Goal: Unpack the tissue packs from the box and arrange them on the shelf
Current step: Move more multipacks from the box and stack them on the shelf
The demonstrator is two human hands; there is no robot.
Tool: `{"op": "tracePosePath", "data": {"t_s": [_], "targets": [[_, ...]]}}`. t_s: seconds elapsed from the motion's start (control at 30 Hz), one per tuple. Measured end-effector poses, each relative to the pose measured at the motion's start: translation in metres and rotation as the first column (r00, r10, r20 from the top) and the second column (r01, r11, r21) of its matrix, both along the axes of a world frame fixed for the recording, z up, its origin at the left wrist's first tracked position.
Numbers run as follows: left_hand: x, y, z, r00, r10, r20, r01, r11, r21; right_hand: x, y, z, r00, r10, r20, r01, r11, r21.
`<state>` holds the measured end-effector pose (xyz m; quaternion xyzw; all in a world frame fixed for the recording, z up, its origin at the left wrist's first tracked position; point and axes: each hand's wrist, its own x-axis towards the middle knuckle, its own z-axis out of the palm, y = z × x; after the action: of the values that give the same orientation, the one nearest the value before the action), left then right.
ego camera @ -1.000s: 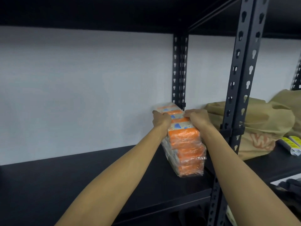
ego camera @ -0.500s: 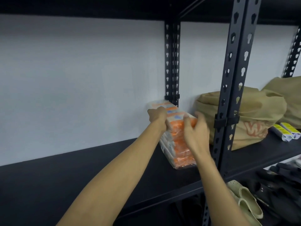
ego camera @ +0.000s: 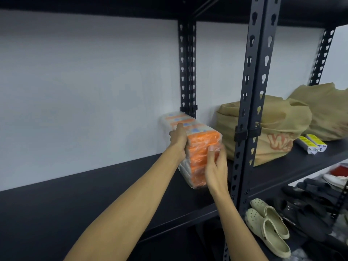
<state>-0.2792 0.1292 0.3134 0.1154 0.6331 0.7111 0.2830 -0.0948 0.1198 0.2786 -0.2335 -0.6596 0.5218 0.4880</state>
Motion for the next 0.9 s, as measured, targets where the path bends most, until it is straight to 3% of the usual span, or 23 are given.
{"op": "tracePosePath", "data": {"t_s": [0.13, 0.3, 0.43, 0.57, 0.67, 0.77, 0.9], "targets": [[-0.015, 0.012, -0.009, 1.0, -0.019, -0.019, 0.019, 1.0, -0.018, -0.004, 0.006, -0.002, 1.0, -0.01, 0.0, 0.01, 1.0, 0.008], [0.029, -0.03, 0.016, 0.994, -0.079, -0.072, 0.078, 0.997, -0.026, -0.003, 0.003, -0.008, 1.0, -0.015, 0.026, 0.014, 1.0, 0.007], [0.049, -0.075, 0.015, 0.973, -0.035, -0.227, 0.014, 0.996, -0.093, 0.005, -0.012, -0.028, 0.985, -0.087, 0.152, 0.079, 0.995, 0.056], [0.082, -0.137, -0.005, 0.908, -0.091, -0.408, -0.026, 0.962, -0.272, 0.02, -0.038, -0.055, 0.942, -0.154, 0.297, 0.123, 0.985, 0.118], [0.094, -0.183, -0.036, 0.858, -0.199, -0.472, -0.041, 0.892, -0.45, 0.03, -0.062, -0.072, 0.861, -0.221, 0.459, 0.125, 0.965, 0.23], [0.1, -0.223, -0.063, 0.782, -0.343, -0.521, -0.059, 0.791, -0.608, 0.038, -0.09, -0.085, 0.72, -0.226, 0.656, 0.004, 0.947, 0.321], [0.109, -0.266, -0.09, 0.59, -0.505, -0.631, -0.267, 0.616, -0.742, 0.042, -0.124, -0.091, 0.642, -0.264, 0.719, -0.113, 0.896, 0.43]]}}
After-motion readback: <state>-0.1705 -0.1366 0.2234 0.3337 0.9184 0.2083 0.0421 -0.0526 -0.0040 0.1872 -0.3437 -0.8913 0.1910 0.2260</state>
